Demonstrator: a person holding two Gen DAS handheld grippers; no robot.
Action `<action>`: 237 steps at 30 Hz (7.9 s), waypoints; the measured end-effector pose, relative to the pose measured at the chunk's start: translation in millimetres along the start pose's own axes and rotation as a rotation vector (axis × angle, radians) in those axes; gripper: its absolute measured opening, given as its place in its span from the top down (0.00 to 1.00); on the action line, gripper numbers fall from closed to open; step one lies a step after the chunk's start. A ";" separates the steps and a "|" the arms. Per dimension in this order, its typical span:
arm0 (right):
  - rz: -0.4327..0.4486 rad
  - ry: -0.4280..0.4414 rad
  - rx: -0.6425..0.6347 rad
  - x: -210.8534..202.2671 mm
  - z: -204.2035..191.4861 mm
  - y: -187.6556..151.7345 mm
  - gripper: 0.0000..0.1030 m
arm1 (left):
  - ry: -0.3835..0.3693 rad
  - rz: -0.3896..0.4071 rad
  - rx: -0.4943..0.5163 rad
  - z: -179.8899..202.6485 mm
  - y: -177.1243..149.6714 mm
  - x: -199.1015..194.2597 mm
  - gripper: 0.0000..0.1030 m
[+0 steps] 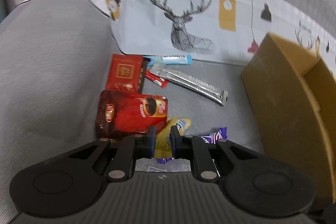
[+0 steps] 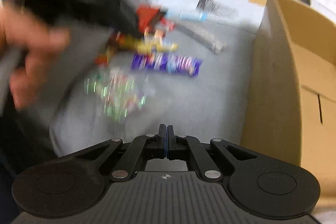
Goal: Organize snacks
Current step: 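Grasp the yellow candy bar with the left tool while the right tool grasps the clear candy bag, then carry the yellow bar and candy bag over the cardboard box with both tools, then open both tools to drop the bar and candy bag into the box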
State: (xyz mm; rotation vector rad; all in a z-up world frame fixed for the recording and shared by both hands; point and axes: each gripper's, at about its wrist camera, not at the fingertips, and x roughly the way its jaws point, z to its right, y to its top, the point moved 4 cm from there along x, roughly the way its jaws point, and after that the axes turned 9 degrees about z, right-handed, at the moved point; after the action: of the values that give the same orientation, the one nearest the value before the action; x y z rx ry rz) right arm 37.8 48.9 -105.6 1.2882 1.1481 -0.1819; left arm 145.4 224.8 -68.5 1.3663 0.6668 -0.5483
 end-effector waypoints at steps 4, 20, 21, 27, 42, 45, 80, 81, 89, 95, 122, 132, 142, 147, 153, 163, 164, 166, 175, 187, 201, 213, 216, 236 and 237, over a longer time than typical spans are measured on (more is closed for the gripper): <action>0.117 0.057 -0.048 -25.0 -9.1 7.3 0.63 | 0.006 0.024 -0.053 -8.9 0.9 -14.9 0.85; 0.121 0.161 -0.303 78.8 -50.7 42.0 0.00 | -0.013 -0.027 -0.131 -32.7 -6.5 -15.6 0.86; 0.110 0.167 -0.323 85.0 -52.8 41.2 0.00 | -0.026 -0.049 -0.126 -32.4 -8.8 -11.9 0.83; 0.117 0.186 -0.352 97.3 -52.7 47.4 0.00 | -0.012 -0.132 0.020 -22.5 -20.6 10.0 0.43; 0.065 0.318 -0.290 112.1 -59.5 60.4 0.00 | 0.006 -0.191 0.084 -25.1 -27.8 36.6 0.76; 0.064 0.305 -0.318 111.3 -64.0 59.3 0.00 | 0.005 -0.178 0.074 -26.1 -25.7 33.2 0.78; 0.320 0.173 -0.115 -68.9 33.2 105.7 0.74 | -0.056 0.203 -0.263 -23.5 9.6 -60.2 0.79; 0.355 0.158 -0.096 -77.5 43.0 107.5 0.74 | -0.056 0.214 -0.279 -20.7 8.5 -63.5 0.79; 0.517 0.013 0.087 -103.6 113.4 88.5 0.74 | -0.037 0.262 -0.210 36.0 -2.1 -69.0 0.79; 0.573 -0.073 0.169 -124.0 149.7 77.8 0.72 | -0.091 0.337 -0.037 89.7 2.5 -67.3 0.79; 0.615 -0.366 0.301 -155.4 240.6 38.1 0.69 | -0.330 0.440 0.100 201.4 -4.6 -48.6 0.79; 0.609 -0.377 0.298 -152.9 240.2 39.3 0.68 | -0.357 0.443 0.136 216.2 -9.6 -46.0 0.79; 0.618 -0.400 0.301 -153.9 240.1 38.9 0.67 | -0.402 0.462 0.177 230.3 -14.3 -48.8 0.79; 0.627 -0.432 0.305 -155.2 239.8 37.3 0.68 | -0.421 0.468 0.220 240.2 -20.5 -50.6 0.79; 0.634 -0.465 0.306 -155.5 241.0 36.6 0.68 | -0.442 0.466 0.254 248.7 -25.9 -50.7 0.79; 0.623 -0.468 0.316 -152.5 241.3 37.4 0.66 | -0.448 0.457 0.263 250.0 -26.4 -47.8 0.79; 0.623 -0.467 0.316 -152.5 241.4 37.5 0.66 | -0.448 0.457 0.264 250.3 -27.3 -47.8 0.79; 0.623 -0.466 0.315 -152.4 241.3 37.6 0.65 | -0.449 0.456 0.267 251.4 -28.3 -47.6 0.79; 0.610 -0.464 0.307 -150.9 241.0 39.2 0.63 | -0.459 0.450 0.279 256.3 -30.8 -45.6 0.79; 0.603 -0.475 0.315 -148.7 242.7 40.7 0.61 | -0.464 0.447 0.269 255.1 -31.1 -45.0 0.79; 0.597 -0.481 0.317 -146.2 242.1 41.7 0.58 | -0.468 0.448 0.264 256.0 -30.7 -46.7 0.79; 0.576 -0.564 0.346 -150.8 251.5 38.9 0.24 | -0.451 0.434 0.232 251.2 -28.4 -44.4 0.56; 0.540 -0.615 0.393 -151.3 265.1 31.9 0.25 | -0.418 0.427 0.178 239.1 -23.2 -41.7 0.53; 0.220 -0.690 0.450 -136.7 311.2 -28.9 0.79 | -0.293 0.325 0.161 219.9 -31.0 -22.9 0.56; 0.221 -0.687 0.461 -139.7 312.9 -31.0 0.78 | -0.292 0.326 0.169 220.8 -31.7 -23.3 0.56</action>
State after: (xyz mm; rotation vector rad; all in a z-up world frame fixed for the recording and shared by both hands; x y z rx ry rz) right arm 125.9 -281.6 -69.1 1.5687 0.3771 -0.6956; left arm 131.6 1.2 -57.4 1.4796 0.1573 -0.5347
